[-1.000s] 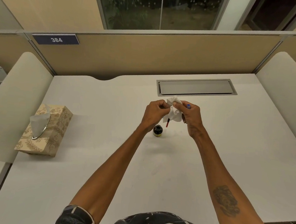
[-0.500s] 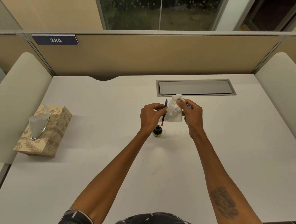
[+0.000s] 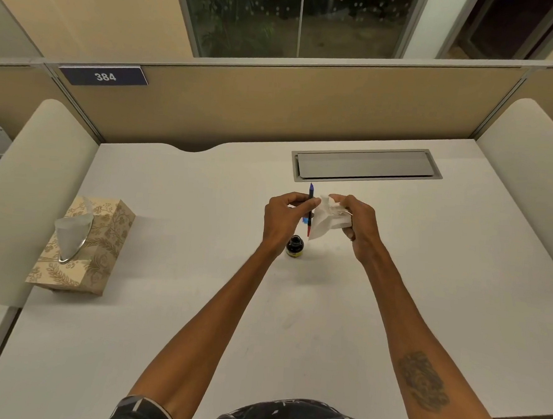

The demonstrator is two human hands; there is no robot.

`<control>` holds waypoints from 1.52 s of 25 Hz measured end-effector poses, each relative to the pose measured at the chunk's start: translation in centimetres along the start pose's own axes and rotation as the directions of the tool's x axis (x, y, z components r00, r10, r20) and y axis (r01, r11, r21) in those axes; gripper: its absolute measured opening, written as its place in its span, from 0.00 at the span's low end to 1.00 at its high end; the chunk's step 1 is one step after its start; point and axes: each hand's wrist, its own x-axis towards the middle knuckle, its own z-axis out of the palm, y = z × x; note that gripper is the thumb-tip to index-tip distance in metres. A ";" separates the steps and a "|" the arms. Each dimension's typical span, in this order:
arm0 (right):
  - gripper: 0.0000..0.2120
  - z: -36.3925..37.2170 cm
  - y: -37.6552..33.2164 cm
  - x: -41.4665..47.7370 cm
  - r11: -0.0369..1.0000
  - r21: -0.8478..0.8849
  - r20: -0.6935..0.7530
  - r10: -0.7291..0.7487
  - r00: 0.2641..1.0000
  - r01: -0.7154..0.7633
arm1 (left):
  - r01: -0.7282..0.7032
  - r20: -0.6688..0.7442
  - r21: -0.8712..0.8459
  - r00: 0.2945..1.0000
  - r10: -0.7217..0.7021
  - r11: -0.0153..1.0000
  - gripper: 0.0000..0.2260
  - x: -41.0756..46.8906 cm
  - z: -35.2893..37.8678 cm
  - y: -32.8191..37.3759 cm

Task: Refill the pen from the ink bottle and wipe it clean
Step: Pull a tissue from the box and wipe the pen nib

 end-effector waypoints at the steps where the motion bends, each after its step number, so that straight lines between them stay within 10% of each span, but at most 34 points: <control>1: 0.05 -0.1 -0.1 0.0 1.000 -0.017 0.017 -0.001 1.000 0.002 | -0.003 0.007 0.001 1.000 0.003 1.000 0.11 0.0 0.1 0.0; 11: 0.13 0.2 -1.3 0.2 0.928 -0.247 -0.015 -0.291 0.956 0.279 | -0.089 0.098 0.056 0.992 0.083 0.994 0.11 -0.2 0.6 0.2; 38: 0.14 -0.4 -2.8 -1.0 0.931 -0.240 0.249 -0.215 0.944 0.275 | -0.291 -0.025 0.275 0.951 0.309 0.916 0.08 -0.3 1.1 0.3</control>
